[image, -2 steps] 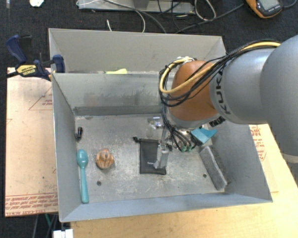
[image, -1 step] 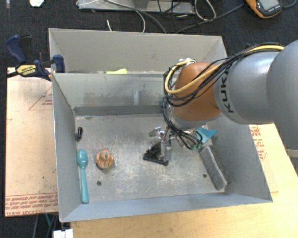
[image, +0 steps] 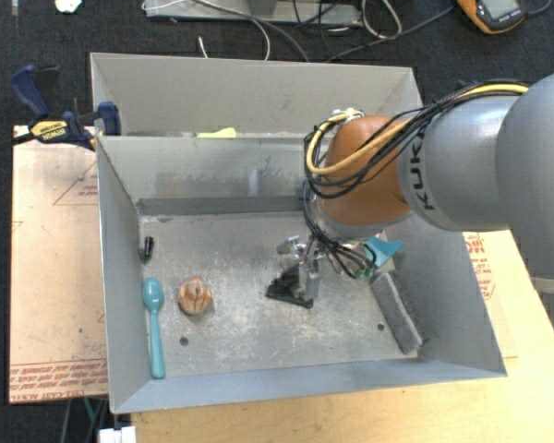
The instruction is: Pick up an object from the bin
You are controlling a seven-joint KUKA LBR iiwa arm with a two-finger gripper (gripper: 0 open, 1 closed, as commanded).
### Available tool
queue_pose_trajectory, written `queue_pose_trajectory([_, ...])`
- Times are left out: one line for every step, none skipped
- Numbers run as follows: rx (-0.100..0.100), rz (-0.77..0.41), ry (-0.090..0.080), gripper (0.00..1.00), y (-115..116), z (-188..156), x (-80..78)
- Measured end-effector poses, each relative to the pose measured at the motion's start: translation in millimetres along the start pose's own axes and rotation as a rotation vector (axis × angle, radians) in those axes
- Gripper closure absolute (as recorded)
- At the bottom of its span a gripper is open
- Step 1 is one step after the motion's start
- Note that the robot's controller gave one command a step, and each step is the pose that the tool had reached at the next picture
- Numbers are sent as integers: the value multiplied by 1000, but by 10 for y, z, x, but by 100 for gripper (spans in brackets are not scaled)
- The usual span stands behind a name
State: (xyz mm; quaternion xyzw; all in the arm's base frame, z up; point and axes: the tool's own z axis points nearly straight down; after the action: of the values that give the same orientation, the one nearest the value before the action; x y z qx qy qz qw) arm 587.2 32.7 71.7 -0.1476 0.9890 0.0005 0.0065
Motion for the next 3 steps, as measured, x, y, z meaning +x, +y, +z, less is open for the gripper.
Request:
queue_pose_trajectory([-2, -5, 4, 100, 44, -565, 12])
queue_pose_trajectory([-1, -1, 0, 100, -2, -1066, -192])
queue_pose_trajectory([2, -24, -11, 100, 27, -931, -150])
